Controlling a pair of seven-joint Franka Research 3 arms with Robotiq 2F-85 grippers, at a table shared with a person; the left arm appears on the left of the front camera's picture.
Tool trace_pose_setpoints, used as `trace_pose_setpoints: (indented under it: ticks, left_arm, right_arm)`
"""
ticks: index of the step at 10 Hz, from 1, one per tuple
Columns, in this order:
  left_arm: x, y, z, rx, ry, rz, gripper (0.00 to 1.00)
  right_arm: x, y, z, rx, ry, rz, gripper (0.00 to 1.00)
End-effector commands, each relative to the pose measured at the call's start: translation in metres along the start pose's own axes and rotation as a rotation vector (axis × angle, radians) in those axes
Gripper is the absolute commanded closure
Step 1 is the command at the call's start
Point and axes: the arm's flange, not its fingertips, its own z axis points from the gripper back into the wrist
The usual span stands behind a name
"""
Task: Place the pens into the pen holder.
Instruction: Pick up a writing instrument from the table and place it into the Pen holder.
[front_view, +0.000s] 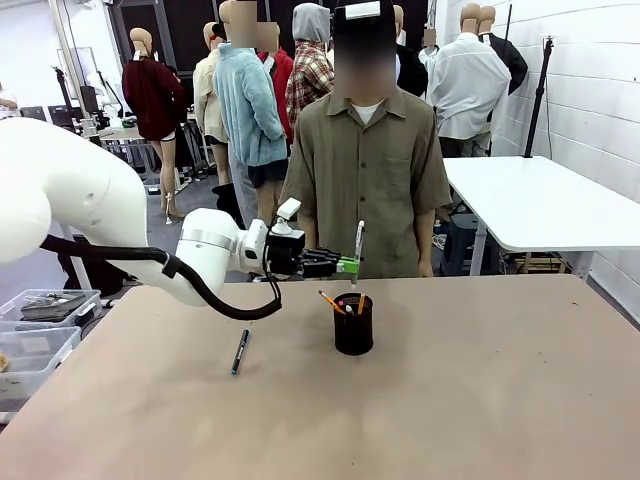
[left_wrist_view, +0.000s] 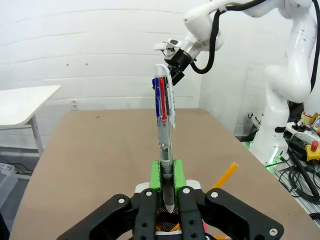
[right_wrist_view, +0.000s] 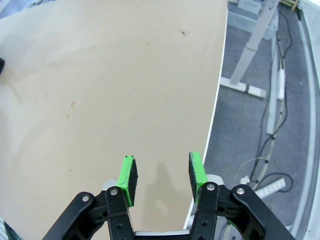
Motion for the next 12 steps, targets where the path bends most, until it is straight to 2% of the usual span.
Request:
trace_pose_setpoints:
  ticks: [1, 7, 8, 11, 12]
  left_arm:
    - [-0.006, 0.009, -0.007, -0.025, 0.039, 0.016, 1.00]
    - [-0.026, 0.010, -0.006, -0.020, 0.069, 0.040, 1.00]
    - [-0.028, 0.010, -0.005, -0.021, 0.069, 0.041, 0.93]
    - [-0.018, 0.001, 0.002, -0.002, 0.068, 0.015, 0.33]
    - [-0.010, -0.007, 0.007, 0.008, 0.075, 0.003, 0.22]
  right_arm:
    - [0.000, 0.000, -0.002, -0.009, 0.010, 0.006, 0.46]
    - [0.000, 0.000, -0.002, -0.009, 0.010, 0.006, 0.46]
    - [0.000, 0.000, -0.002, -0.009, 0.010, 0.006, 0.46]
    - [0.000, 0.000, -0.002, -0.009, 0.010, 0.006, 0.46]
    - [0.000, 0.000, -0.002, -0.009, 0.010, 0.006, 0.46]
